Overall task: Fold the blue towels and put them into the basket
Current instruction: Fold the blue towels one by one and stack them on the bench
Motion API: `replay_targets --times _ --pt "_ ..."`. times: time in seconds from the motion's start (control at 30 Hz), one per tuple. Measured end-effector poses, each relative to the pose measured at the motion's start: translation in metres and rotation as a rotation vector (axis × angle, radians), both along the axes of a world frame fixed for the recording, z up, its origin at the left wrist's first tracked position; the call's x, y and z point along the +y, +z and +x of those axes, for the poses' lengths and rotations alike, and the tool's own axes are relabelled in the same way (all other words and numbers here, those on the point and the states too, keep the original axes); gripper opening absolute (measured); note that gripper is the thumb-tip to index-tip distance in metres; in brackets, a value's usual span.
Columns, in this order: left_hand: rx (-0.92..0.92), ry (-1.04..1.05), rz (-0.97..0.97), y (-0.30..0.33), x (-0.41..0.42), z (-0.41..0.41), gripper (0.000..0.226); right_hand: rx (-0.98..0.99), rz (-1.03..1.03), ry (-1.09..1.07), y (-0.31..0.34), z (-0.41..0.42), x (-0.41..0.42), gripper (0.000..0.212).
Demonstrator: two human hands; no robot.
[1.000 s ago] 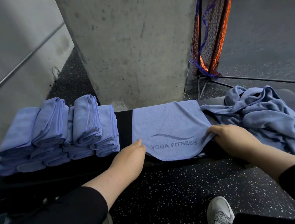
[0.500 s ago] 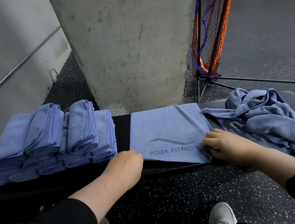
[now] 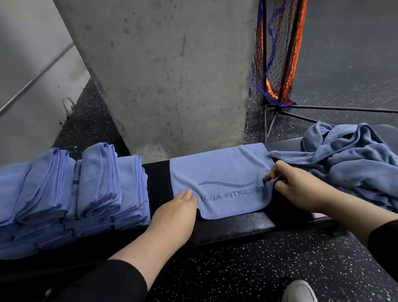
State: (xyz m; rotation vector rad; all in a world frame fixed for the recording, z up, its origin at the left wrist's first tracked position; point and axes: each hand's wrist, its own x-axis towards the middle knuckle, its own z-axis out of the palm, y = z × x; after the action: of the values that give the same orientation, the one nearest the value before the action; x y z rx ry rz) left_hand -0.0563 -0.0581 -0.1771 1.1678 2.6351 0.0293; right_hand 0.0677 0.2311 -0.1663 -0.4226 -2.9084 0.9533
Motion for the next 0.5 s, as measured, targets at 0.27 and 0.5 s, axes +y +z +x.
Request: replay_targets --times 0.27,0.5 --pt "0.057 -0.026 -0.049 0.001 -0.02 0.001 0.049 -0.054 0.267 0.146 -0.001 0.019 0.011 0.027" --pt "0.094 -0.028 0.093 0.0 -0.052 0.01 0.018 -0.135 0.183 0.154 0.007 0.04 0.018 0.009"
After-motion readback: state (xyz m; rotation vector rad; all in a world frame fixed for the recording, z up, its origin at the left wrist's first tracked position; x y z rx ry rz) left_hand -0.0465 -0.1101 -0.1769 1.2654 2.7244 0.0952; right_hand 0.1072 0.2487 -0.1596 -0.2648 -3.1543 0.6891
